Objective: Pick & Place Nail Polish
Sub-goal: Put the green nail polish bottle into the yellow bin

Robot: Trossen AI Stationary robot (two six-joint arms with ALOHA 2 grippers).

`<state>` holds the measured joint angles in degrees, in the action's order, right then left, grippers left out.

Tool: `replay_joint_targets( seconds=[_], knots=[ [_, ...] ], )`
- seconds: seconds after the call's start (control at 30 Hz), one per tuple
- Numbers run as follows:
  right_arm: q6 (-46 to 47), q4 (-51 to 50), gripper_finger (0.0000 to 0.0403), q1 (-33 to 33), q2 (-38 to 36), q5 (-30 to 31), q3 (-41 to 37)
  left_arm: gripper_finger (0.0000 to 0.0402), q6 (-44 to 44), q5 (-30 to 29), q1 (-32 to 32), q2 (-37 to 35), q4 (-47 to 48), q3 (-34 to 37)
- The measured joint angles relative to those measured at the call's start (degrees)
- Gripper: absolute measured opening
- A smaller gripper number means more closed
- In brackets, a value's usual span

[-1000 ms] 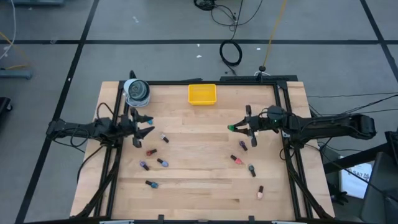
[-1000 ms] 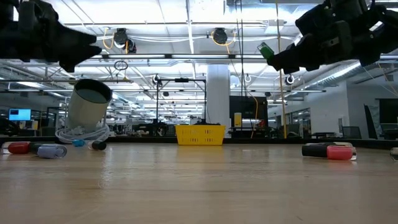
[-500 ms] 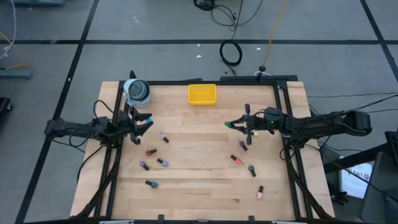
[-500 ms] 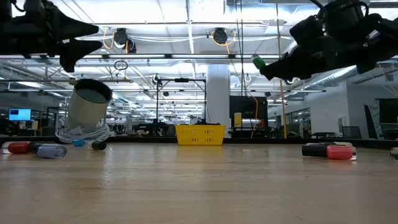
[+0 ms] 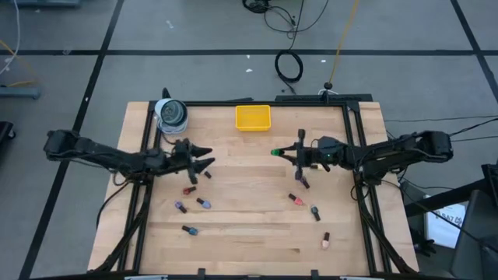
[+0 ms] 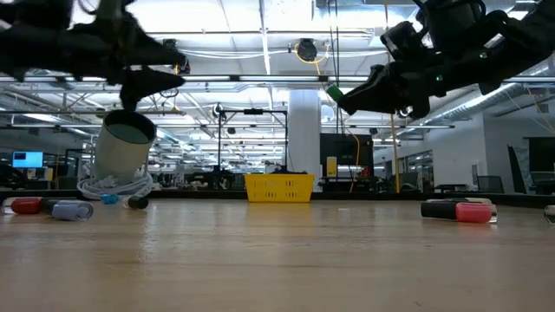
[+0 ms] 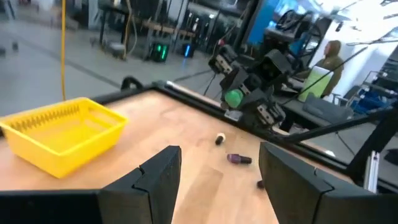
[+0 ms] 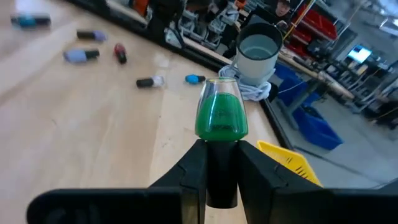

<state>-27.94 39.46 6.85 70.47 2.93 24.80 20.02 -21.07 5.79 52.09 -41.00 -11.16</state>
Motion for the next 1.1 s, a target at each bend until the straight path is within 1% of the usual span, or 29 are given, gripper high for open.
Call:
replay_joint_targets(
  seconds=[0.1, 0.33, 0.47, 0.53, 0.67, 0.73, 0.77, 0.9, 1.03, 1.1],
  knots=[
    [-4.58, -0.15, 0.0051, -1.83, 0.93, 4.16, 0.43, 0.0214, 1.2, 0.02, -1.18, 7.39, -0.17, -5.83],
    [-16.71, 0.22, 0.0051, -6.86, 1.63, 18.06, 2.1, 0.0214, 3.18, 0.25, -4.14, 23.51, 0.29, -19.84],
    [-24.23, 0.21, 0.0051, -9.01, 1.63, 23.53, 3.88, 0.0214, 3.24, 0.93, -5.63, 31.55, 0.4, -27.02],
    [-25.18, 0.42, 0.0051, -9.68, 1.58, 25.85, 4.28, 0.0214, 3.75, 3.28, -6.26, 35.2, 0.4, -30.46],
    [-25.3, 0.09, 0.0051, -10.77, 1.61, 29.8, 4.29, 0.0214, 4.53, 9.99, -6.92, 42.14, 0.42, -37.47],
    [-25.28, -0.33, 0.0051, -11.6, 1.58, 30.5, 4.29, 0.0214, 4.47, 12.17, -7.03, 45.28, 0.42, -40.6],
    [-25.29, -0.79, 0.0051, -11.92, 1.58, 30.54, 4.29, 0.0214, 4.34, 12.55, -7.05, 46.76, 0.52, -42.04],
    [-25.38, -2.05, 0.0051, -13.26, 1.58, 35.88, 4.11, 0.0214, 4.07, 12.02, -7.22, 50.92, 0.77, -46.99],
    [-25.29, -3.02, 0.0051, -14.28, 1.58, 40.81, 4.11, 0.0214, 2.06, 11.2, -7.27, 52.67, 2.14, -49.61],
    [-25.5, -3.06, 0.0051, -14.84, 1.58, 41.69, 4.11, 0.0214, 1.4, 10.76, -7.23, 52.68, 3.28, -50.1]
  ],
)
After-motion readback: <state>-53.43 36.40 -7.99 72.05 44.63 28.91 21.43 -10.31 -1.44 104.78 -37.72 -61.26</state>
